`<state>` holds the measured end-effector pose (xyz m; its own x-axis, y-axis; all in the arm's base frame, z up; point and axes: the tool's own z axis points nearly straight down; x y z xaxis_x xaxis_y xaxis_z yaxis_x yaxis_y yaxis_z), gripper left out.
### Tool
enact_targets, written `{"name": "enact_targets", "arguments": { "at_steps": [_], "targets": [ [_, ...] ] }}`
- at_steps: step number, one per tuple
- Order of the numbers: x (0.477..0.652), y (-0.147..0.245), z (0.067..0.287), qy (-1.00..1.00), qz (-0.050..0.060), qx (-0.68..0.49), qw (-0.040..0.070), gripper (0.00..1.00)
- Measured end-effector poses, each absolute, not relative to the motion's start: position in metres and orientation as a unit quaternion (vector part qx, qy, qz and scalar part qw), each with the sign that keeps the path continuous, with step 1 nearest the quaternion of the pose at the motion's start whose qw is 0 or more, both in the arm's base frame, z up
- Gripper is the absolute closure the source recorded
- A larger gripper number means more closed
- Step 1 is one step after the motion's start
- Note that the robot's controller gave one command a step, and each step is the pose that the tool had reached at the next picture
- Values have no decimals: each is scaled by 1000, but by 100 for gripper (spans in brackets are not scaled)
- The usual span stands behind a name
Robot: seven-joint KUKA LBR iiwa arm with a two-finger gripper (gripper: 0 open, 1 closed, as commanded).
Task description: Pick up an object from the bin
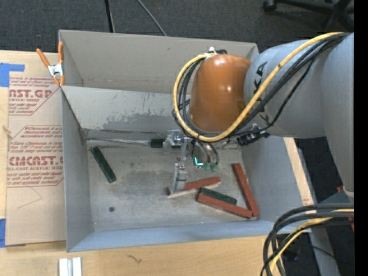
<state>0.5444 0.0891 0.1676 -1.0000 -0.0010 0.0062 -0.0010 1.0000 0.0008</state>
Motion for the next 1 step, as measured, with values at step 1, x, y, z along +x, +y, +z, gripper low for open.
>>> {"name": "enact_targets", "arguments": {
  "at_steps": [1],
  "targets": [
    [492, 80, 65, -1000, 0, -23, 4, 0]
  ]
}}
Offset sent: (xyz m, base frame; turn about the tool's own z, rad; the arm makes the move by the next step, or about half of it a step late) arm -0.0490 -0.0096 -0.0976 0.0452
